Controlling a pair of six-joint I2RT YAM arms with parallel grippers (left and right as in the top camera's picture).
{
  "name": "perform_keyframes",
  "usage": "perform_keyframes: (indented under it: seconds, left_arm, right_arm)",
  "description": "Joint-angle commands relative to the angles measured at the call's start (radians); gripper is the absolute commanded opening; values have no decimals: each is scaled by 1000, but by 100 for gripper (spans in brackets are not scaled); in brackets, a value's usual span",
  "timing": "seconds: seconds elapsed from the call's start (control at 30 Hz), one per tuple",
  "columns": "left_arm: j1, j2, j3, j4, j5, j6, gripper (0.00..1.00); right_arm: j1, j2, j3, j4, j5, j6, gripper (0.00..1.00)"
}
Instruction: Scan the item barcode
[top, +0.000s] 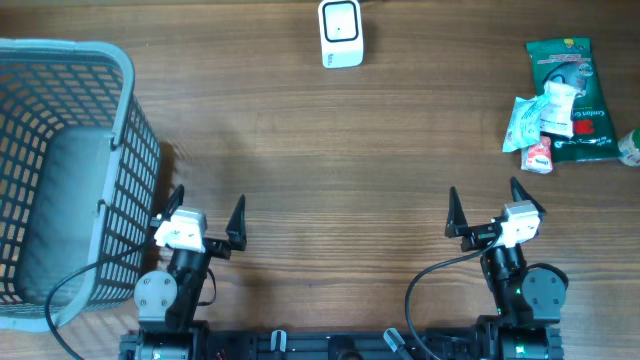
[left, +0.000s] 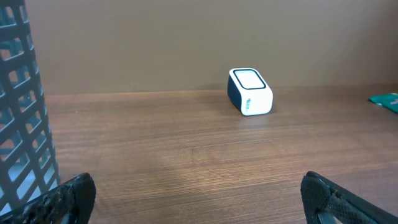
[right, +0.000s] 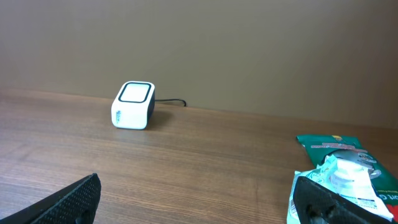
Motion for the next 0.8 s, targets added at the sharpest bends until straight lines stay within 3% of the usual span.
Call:
perform_keyframes:
  seconds: [0.0,0.77]
  left_arm:
    - [-5,-9,-8,-5,-29,-32,100]
    - [29,-8,-8,-2,-32,-32,100]
  right_arm:
    - [2,-11,-1,5,5,-19,100]
    - [2,-11,-1,5,6,-19,100]
